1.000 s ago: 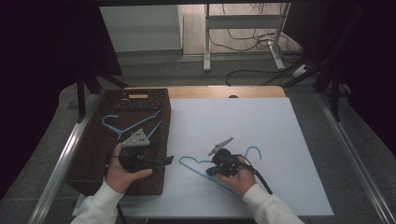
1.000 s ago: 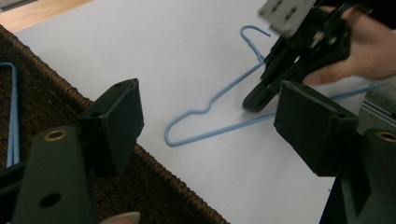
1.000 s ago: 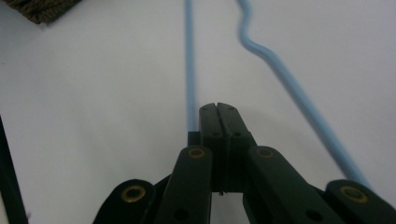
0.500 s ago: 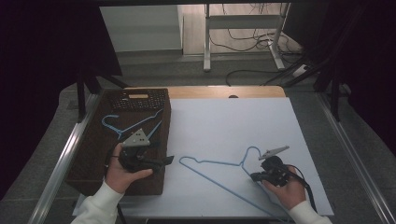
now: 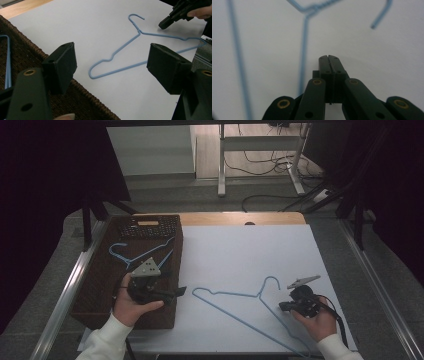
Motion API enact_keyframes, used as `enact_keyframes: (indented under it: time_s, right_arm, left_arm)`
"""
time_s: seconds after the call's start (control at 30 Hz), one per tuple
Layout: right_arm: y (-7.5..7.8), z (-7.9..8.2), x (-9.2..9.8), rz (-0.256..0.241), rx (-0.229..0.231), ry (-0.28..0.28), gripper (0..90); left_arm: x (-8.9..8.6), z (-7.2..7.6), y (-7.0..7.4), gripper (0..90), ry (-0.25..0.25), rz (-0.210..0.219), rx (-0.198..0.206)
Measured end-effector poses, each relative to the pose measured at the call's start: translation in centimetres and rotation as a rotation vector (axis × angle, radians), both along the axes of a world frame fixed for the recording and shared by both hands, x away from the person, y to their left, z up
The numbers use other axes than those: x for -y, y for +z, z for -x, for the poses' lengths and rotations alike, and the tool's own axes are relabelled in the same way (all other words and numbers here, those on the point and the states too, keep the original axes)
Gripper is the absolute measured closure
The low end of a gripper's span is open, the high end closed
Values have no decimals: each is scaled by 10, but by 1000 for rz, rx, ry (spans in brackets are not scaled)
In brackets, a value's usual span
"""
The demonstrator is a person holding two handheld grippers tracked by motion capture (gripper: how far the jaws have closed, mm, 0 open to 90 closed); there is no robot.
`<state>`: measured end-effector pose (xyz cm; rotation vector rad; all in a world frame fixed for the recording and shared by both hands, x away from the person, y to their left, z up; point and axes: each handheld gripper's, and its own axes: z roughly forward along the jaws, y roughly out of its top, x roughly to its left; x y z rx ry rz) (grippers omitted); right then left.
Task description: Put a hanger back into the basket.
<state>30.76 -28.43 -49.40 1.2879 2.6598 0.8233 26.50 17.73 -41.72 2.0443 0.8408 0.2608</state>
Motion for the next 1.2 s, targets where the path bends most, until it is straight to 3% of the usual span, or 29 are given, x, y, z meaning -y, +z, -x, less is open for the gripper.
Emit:
enact_keyframes:
  time_s: [0.1, 0.2, 0.3, 0.4, 0.6, 0.97, 1.1, 1.2]
  right_arm:
    - [5, 10, -11, -9, -1, 54, 900]
    - [1, 23, -24, 25, -17, 107, 900]
    - [-6, 29, -28, 84, -18, 111, 900]
    - [-6, 26, -23, 93, -6, 86, 900]
    - [-6, 3, -11, 89, 3, 58, 900]
    - [-7, -53, -3, 78, 27, 7, 900]
    - [-7, -61, -4, 68, 31, -5, 900]
    - [-6, -58, -10, 46, 40, 3, 900]
  left_arm:
    - [-1, 0, -1, 237, 5, -2, -3]
    - [-1, 1, -1, 237, 7, -3, -4]
    - [0, 2, 0, 237, 5, -3, 2]
    - [0, 2, 1, 237, 2, -3, 5]
    - [0, 2, 1, 237, 5, -3, 1]
    - [2, 1, -1, 237, 0, -14, 1]
    - [1, 1, -2, 237, 0, -12, -1]
    - [2, 0, -3, 236, -2, -15, -5]
